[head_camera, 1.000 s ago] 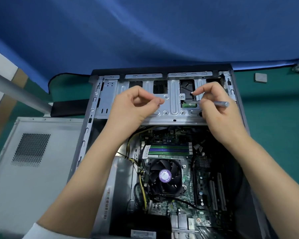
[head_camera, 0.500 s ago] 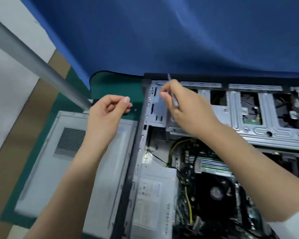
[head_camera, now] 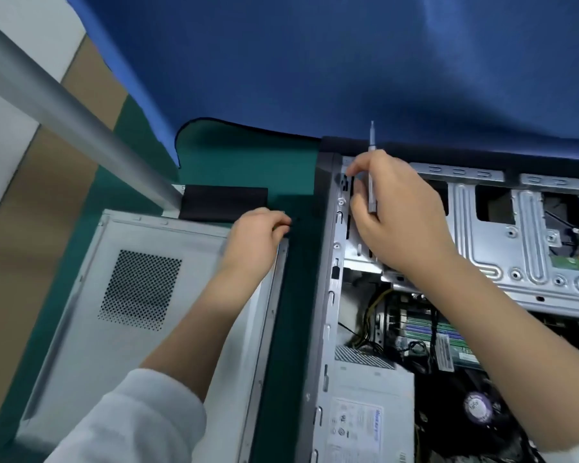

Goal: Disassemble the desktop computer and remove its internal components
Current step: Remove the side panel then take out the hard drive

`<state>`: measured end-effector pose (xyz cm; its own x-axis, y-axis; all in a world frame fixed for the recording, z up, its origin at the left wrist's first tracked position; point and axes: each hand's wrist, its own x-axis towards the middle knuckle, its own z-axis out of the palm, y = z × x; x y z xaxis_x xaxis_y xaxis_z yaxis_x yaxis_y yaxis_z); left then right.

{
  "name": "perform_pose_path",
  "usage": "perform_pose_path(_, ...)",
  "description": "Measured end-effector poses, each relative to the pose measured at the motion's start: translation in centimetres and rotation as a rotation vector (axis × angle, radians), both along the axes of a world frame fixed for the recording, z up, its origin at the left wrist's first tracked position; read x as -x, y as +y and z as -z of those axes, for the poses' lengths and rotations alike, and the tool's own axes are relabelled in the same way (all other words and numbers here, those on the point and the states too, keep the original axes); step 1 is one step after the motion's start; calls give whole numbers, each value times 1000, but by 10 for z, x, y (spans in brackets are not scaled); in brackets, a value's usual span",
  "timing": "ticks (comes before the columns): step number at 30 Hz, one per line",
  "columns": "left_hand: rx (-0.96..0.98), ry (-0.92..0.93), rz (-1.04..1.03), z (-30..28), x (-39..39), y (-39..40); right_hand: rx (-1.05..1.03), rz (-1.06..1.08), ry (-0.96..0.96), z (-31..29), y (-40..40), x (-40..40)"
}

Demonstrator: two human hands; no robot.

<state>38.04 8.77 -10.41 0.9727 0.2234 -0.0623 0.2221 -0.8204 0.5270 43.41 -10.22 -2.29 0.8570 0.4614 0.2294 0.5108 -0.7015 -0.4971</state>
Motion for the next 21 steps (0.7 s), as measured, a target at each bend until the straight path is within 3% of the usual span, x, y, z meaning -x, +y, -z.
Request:
perform_pose_path(5,-297,93,79,10,-20,3,19,4,-19,0,1,-1)
perform_pose_path(12,-332,93,110,13,-26,6,-2,9,-22,-1,1,-1)
perform_pose_path(16,-107,2,8,6,-21,11,-52,7,-56,-2,1,1)
perform_pose_path(21,511,-198,-327,-38,-8,10,-83,7,-110,-3,1,5)
